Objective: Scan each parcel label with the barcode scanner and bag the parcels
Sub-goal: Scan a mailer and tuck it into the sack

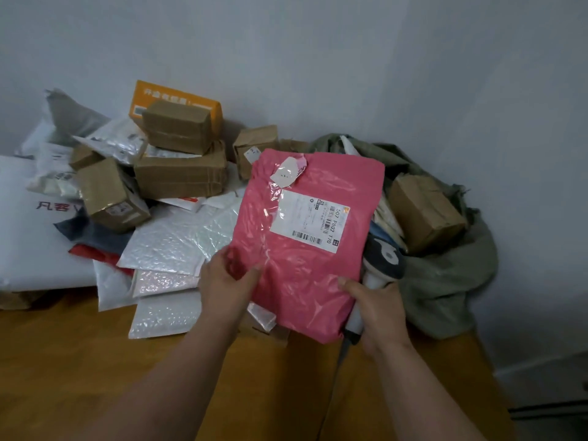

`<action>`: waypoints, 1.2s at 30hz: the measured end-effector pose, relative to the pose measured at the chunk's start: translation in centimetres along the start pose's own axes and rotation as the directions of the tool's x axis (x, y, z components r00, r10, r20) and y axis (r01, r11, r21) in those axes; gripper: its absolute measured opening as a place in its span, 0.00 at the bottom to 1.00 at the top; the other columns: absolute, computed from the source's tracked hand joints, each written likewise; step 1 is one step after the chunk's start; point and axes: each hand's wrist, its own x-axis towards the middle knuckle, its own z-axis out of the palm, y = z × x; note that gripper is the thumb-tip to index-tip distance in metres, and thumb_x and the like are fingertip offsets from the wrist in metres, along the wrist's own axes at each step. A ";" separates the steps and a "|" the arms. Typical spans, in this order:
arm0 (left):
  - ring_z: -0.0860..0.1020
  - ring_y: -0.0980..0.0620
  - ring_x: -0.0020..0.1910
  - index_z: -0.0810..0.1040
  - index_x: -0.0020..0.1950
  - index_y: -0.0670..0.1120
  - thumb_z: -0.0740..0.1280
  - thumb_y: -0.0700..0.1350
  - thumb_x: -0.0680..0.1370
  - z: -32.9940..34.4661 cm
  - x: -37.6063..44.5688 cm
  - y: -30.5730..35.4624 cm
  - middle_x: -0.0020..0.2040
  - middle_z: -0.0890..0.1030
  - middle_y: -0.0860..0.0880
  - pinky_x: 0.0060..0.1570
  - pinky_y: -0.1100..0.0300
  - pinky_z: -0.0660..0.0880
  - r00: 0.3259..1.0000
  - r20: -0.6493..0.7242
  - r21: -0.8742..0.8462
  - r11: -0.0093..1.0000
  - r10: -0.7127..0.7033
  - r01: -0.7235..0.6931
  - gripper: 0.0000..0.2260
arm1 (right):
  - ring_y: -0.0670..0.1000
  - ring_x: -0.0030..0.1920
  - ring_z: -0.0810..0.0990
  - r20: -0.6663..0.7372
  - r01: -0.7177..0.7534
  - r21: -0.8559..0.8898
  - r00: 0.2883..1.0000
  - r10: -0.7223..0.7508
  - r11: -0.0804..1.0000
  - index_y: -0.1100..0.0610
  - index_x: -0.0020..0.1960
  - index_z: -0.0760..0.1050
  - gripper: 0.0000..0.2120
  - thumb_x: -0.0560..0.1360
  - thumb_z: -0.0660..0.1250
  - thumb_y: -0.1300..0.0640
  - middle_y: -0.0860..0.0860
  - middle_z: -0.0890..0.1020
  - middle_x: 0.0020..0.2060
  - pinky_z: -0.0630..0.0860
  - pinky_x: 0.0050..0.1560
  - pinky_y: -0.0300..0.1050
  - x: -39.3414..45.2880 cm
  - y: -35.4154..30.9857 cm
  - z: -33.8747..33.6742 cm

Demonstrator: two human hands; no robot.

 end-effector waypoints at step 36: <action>0.79 0.45 0.61 0.75 0.64 0.49 0.71 0.37 0.77 -4.2 -2.3 -3.1 0.60 0.81 0.47 0.56 0.45 0.78 0.967 0.189 -0.561 0.789 -0.171 0.249 0.18 | 0.49 0.30 0.79 0.376 -0.113 0.261 0.927 0.007 0.959 0.57 0.41 0.82 0.05 0.71 0.75 0.56 0.54 0.80 0.34 0.77 0.30 0.43 -6.8 -5.1 4.5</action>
